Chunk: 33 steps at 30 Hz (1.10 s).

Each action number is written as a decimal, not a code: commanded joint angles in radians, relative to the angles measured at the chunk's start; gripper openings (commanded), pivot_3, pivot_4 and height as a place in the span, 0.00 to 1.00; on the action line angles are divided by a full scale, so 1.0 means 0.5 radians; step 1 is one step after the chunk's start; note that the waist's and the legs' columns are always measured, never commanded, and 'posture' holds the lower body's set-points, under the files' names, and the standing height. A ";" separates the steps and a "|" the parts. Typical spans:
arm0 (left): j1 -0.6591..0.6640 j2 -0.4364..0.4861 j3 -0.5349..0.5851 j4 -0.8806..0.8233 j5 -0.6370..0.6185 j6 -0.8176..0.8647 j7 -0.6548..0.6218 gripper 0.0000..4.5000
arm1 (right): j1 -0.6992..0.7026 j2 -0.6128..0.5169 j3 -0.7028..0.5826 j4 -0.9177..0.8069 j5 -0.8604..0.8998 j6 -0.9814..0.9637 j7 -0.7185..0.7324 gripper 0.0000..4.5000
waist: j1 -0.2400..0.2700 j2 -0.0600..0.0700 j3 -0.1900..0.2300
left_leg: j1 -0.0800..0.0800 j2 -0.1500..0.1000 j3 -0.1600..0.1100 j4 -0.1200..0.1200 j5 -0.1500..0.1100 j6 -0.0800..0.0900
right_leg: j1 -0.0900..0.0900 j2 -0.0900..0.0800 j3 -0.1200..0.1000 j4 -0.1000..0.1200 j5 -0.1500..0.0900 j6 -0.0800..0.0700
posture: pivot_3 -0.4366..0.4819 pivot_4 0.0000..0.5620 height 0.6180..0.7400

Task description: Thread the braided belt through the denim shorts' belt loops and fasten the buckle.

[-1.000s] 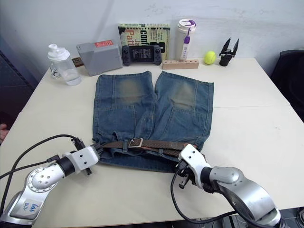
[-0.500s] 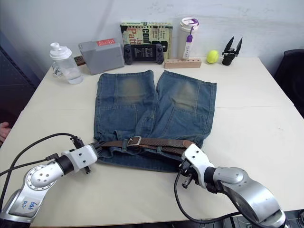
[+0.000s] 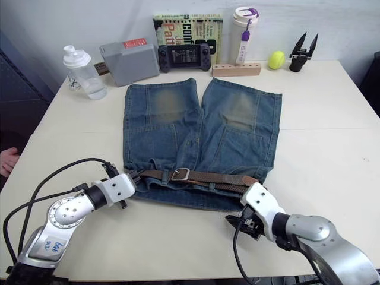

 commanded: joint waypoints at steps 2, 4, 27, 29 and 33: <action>-0.015 -0.003 -0.021 0.003 0.009 -0.006 -0.018 0.00 | -0.007 0.070 -0.164 -0.089 0.122 -0.123 0.026 0.67 | -0.001 -0.003 0.009 | 0.000 -0.003 0.001 0.000 0.001 0.003 | 0.000 -0.002 0.003 -0.002 0.003 0.005 | 0.48 0.27 0.88; -0.021 -0.004 -0.028 0.008 0.010 -0.011 -0.022 0.00 | -0.029 0.091 -0.172 -0.064 0.164 -0.112 0.022 0.67 | -0.002 -0.005 0.015 | 0.001 -0.004 0.001 0.000 0.002 0.004 | 0.000 -0.005 0.006 -0.003 0.004 0.006 | 0.48 0.27 0.88; -0.046 -0.026 -0.044 0.008 0.010 -0.020 -0.022 0.00 | -0.039 -0.070 0.116 0.186 -0.304 -0.436 -0.071 0.67 | 0.016 -0.004 0.020 | 0.000 -0.013 0.006 0.006 0.006 0.009 | 0.001 -0.005 0.011 0.003 0.009 0.016 | 0.48 0.27 0.88; -0.038 -0.027 -0.042 -0.001 0.010 -0.014 -0.021 0.00 | -0.059 -0.059 0.151 0.230 -0.351 -0.457 -0.086 0.67 | 0.015 -0.004 0.020 | 0.000 -0.013 0.006 0.008 0.006 0.009 | 0.001 -0.005 0.011 0.005 0.009 0.016 | 0.48 0.27 0.88; -0.028 -0.028 -0.034 -0.013 0.008 -0.006 -0.021 0.00 | -0.072 -0.081 0.228 0.318 -0.502 -0.567 -0.089 0.48 | 0.014 -0.004 0.020 | 0.000 -0.011 0.006 0.015 0.006 0.009 | 0.001 -0.006 0.013 0.007 0.009 0.016 | 0.48 0.27 0.88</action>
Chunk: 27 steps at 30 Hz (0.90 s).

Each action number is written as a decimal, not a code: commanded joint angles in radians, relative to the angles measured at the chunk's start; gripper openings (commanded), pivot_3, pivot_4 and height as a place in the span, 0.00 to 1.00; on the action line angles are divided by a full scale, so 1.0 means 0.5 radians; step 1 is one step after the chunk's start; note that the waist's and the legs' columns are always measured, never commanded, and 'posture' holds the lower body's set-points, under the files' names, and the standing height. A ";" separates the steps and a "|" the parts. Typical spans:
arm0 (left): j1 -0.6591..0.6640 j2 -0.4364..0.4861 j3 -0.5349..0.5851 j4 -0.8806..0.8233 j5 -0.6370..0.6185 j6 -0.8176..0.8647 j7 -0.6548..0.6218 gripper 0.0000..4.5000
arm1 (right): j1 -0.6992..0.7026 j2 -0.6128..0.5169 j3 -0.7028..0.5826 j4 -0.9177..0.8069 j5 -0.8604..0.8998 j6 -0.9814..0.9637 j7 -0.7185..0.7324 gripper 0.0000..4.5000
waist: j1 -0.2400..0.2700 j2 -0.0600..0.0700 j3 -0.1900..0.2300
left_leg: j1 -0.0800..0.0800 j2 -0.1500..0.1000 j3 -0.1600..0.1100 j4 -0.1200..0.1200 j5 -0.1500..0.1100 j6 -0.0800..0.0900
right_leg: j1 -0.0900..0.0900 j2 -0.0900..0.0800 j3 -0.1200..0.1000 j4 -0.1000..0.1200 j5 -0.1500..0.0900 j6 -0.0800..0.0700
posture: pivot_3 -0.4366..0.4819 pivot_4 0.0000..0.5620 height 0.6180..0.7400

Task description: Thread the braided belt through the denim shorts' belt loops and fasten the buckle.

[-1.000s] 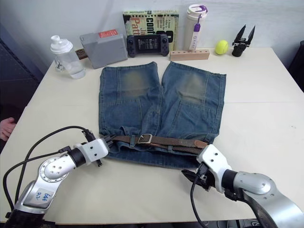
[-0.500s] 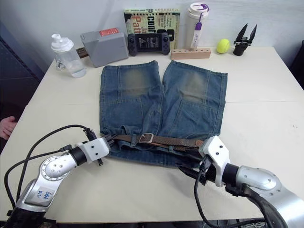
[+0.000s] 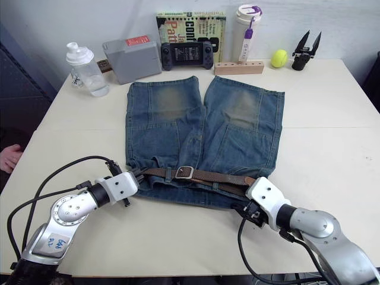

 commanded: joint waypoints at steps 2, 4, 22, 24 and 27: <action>0.025 -0.007 -0.002 -0.027 0.007 0.003 -0.001 0.00 | -0.020 -0.013 0.062 0.084 -0.186 -0.113 -0.019 0.30 | -0.001 0.000 0.000 | 0.000 0.000 0.000 0.001 0.000 0.000 | 0.000 0.000 0.000 0.002 0.000 0.000 | 0.48 0.27 0.88; 0.026 -0.010 -0.001 -0.029 0.003 0.004 0.000 0.00 | -0.044 0.009 0.070 0.092 -0.189 -0.081 -0.020 0.12 | -0.003 0.000 0.000 | 0.000 0.000 0.000 0.001 0.000 0.000 | 0.000 0.000 0.000 0.003 0.000 0.000 | 0.48 0.27 0.88; 0.269 0.228 0.419 0.236 -0.077 -0.133 0.048 0.00 | -0.166 0.018 0.206 0.111 -0.158 0.561 -0.093 0.01 | -0.048 -0.025 -0.015 | 0.002 0.003 -0.004 0.003 -0.002 0.000 | 0.004 0.000 -0.001 0.002 0.000 -0.001 | 0.48 0.27 0.88; 0.280 0.248 0.463 0.281 -0.106 -0.121 0.062 0.00 | -0.171 0.020 0.218 0.118 -0.160 0.569 -0.099 0.01 | -0.055 -0.025 -0.015 | 0.002 0.004 -0.003 0.002 -0.002 -0.001 | 0.003 0.001 -0.002 0.003 0.000 -0.001 | 0.48 0.27 0.88; 0.288 0.263 0.517 0.327 -0.136 -0.093 0.088 0.00 | -0.178 0.024 0.233 0.120 -0.159 0.577 -0.108 0.01 | -0.068 -0.026 -0.016 | 0.003 0.005 -0.002 0.002 -0.003 -0.001 | 0.003 0.003 -0.002 0.003 -0.001 -0.001 | 0.48 0.27 0.88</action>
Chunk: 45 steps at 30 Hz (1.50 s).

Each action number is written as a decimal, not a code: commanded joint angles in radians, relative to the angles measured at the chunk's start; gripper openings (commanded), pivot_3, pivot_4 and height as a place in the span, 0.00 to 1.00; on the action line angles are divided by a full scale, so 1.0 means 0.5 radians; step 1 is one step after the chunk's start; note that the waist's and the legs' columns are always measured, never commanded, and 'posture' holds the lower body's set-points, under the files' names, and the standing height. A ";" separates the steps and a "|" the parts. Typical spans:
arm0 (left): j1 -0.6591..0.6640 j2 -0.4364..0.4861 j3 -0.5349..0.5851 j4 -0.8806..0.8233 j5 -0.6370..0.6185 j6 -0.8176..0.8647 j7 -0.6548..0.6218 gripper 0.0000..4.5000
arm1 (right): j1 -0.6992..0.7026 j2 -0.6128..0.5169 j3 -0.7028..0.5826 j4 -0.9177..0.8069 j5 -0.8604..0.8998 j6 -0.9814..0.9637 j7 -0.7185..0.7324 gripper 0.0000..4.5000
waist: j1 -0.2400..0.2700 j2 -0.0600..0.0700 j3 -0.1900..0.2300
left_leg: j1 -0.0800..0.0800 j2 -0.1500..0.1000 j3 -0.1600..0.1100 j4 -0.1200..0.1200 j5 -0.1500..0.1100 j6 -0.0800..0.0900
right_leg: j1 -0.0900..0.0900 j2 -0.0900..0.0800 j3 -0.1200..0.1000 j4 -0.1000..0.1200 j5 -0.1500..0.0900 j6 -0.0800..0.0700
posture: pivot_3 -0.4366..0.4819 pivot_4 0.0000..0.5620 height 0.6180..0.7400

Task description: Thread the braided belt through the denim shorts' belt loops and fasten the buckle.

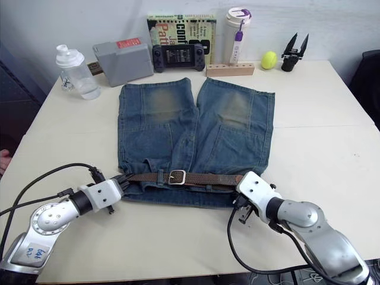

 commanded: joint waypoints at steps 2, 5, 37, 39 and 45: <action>0.047 0.081 0.302 0.200 -0.004 0.135 0.087 0.00 | 0.087 -0.032 0.030 0.152 -0.054 0.206 -0.053 0.01 | -0.014 -0.001 0.000 | 0.000 0.001 0.000 0.000 0.000 0.000 | 0.000 0.001 0.000 0.000 0.000 -0.001 | 0.48 0.27 0.88; 0.046 0.074 0.324 0.219 -0.008 0.181 0.113 0.00 | 0.096 -0.039 0.033 0.158 -0.060 0.204 -0.062 0.01 | -0.022 -0.001 -0.001 | 0.000 0.001 0.001 0.000 0.000 -0.001 | 0.000 0.001 -0.001 0.001 0.000 -0.001 | 0.48 0.27 0.88; 0.560 0.014 0.529 -0.796 -1.389 0.772 -0.597 0.96 | 0.168 -0.323 -0.860 0.153 0.588 -0.063 0.742 0.79 | 0.024 0.005 -0.001 | -0.003 -0.004 0.000 0.007 -0.001 0.001 | 0.001 -0.002 0.003 0.002 0.000 0.001 | 0.48 0.27 0.88; 0.572 -0.011 0.634 -0.816 -1.530 0.853 -0.575 0.96 | 0.041 -0.239 -0.964 0.289 0.653 -0.135 0.707 0.79 | 0.023 0.006 -0.001 | -0.002 -0.006 0.001 0.007 -0.001 0.001 | 0.001 0.000 0.003 0.002 0.000 0.001 | 0.48 0.27 0.88; 0.582 -0.033 0.770 -0.773 -1.665 0.975 -0.548 0.96 | -0.199 -0.147 -0.977 0.563 0.648 -0.381 0.724 0.79 | 0.020 0.007 0.000 | -0.002 -0.009 0.004 0.006 -0.001 0.000 | 0.000 0.005 0.004 0.001 0.000 0.000 | 0.48 0.27 0.88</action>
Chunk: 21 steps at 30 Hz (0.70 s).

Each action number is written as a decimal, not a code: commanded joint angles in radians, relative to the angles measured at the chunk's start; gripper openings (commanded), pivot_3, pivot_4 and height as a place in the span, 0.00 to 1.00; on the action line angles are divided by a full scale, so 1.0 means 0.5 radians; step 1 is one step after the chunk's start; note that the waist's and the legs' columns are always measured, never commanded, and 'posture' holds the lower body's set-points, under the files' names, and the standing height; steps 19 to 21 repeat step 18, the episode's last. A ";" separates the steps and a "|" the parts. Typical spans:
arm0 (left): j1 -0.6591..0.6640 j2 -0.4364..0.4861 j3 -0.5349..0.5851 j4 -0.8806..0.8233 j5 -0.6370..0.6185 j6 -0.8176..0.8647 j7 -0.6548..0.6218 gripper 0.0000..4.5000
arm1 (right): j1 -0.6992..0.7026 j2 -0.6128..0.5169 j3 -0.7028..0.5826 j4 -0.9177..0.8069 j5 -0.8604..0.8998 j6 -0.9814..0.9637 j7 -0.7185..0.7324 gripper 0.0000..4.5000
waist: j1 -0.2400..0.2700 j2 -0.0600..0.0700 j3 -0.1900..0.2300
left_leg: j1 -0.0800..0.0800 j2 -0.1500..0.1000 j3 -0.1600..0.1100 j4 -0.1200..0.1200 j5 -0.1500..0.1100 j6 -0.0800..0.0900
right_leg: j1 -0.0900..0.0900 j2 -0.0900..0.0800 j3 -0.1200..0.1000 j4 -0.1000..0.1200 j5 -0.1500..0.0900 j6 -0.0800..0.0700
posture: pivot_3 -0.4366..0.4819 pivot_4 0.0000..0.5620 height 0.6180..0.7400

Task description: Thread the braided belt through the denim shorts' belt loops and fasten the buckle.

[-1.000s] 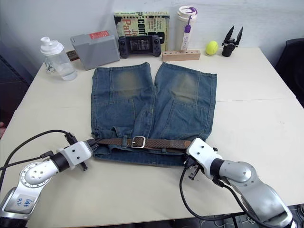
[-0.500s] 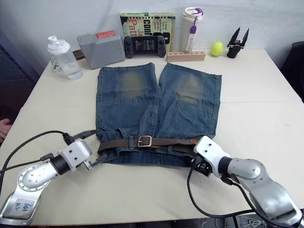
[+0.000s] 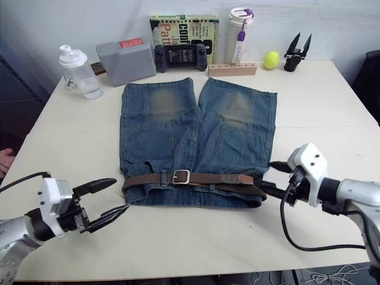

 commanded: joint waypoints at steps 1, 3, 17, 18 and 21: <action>-0.012 -0.018 0.059 -0.033 -0.025 0.033 0.053 0.96 | -0.085 0.047 -0.027 0.109 0.006 -0.155 0.005 0.79 | 0.004 0.000 0.000 | 0.000 -0.001 0.001 0.000 0.000 0.000 | 0.000 0.000 0.000 0.000 0.000 0.000 | 0.48 0.27 0.88; -0.057 -0.035 0.062 -0.027 -0.018 0.038 0.099 0.96 | -0.100 0.057 0.010 0.170 -0.043 -0.205 -0.011 0.79 | 0.010 0.000 0.000 | 0.000 -0.002 0.001 0.002 0.000 0.000 | 0.001 0.000 0.001 0.001 0.000 0.000 | 0.48 0.27 0.88; -0.158 -0.116 0.009 0.008 0.072 -0.021 0.140 0.96 | -0.068 0.069 0.082 0.271 -0.103 -0.285 -0.056 0.79 | 0.007 0.001 0.000 | 0.000 -0.002 0.004 0.003 0.001 -0.001 | 0.000 0.001 0.003 0.002 0.000 0.001 | 0.48 0.27 0.88; -0.167 -0.114 0.006 0.016 0.086 -0.028 0.141 0.96 | -0.068 0.071 0.082 0.267 -0.101 -0.280 -0.061 0.79 | 0.007 0.001 0.000 | 0.000 -0.002 0.004 0.003 0.001 -0.001 | 0.000 0.001 0.003 0.002 0.000 0.001 | 0.48 0.27 0.88; -0.167 -0.114 0.006 0.016 0.086 -0.028 0.141 0.96 | -0.068 0.071 0.082 0.267 -0.101 -0.280 -0.061 0.79 | 0.007 0.001 0.000 | 0.000 -0.002 0.004 0.003 0.001 -0.001 | 0.000 0.001 0.003 0.002 0.000 0.001 | 0.48 0.27 0.88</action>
